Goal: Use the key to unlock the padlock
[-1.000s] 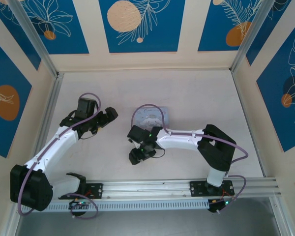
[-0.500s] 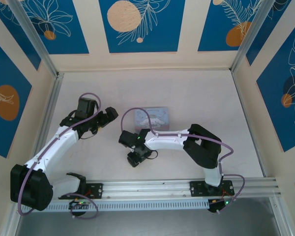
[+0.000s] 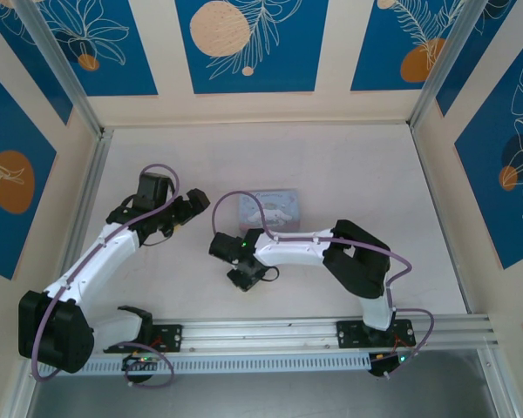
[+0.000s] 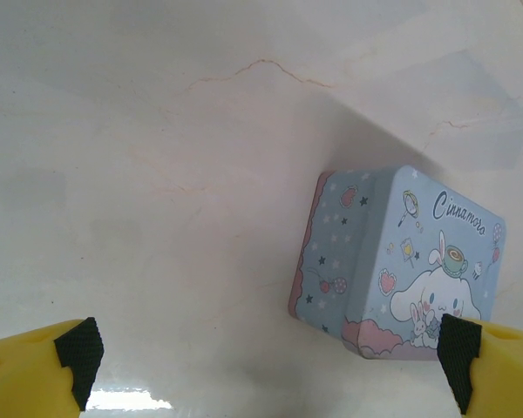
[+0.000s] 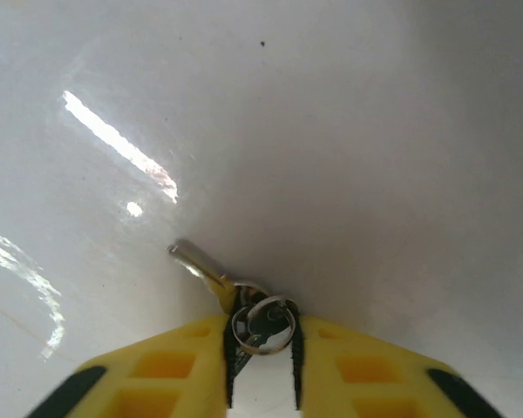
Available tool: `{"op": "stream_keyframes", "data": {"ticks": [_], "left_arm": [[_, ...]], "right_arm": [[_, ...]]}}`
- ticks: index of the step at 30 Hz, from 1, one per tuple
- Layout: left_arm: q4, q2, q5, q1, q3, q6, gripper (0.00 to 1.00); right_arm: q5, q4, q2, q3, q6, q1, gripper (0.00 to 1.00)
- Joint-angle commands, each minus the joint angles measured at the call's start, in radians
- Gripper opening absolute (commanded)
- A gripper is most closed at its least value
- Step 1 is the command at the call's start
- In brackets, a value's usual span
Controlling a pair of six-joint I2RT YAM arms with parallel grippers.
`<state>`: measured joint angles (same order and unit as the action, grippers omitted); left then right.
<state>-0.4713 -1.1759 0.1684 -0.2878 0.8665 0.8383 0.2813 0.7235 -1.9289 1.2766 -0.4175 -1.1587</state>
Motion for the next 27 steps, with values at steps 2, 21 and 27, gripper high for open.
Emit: {"op": "stream_keyframes", "data": {"ticks": [2,21,27], "left_arm": [[0.012,-0.011,0.022,0.013,0.009,-0.001,1.00],[0.067,-0.005,0.090,0.012,-0.019,0.034,1.00],[0.145,-0.005,0.139,-0.011,-0.074,0.097,1.00]], "right_arm": [[0.015,0.035,-0.026,-0.010,-0.002,-0.011,0.19],[0.002,0.014,0.125,-0.067,-0.092,0.033,0.00],[-0.034,-0.031,0.188,-0.117,-0.165,0.081,0.00]]}}
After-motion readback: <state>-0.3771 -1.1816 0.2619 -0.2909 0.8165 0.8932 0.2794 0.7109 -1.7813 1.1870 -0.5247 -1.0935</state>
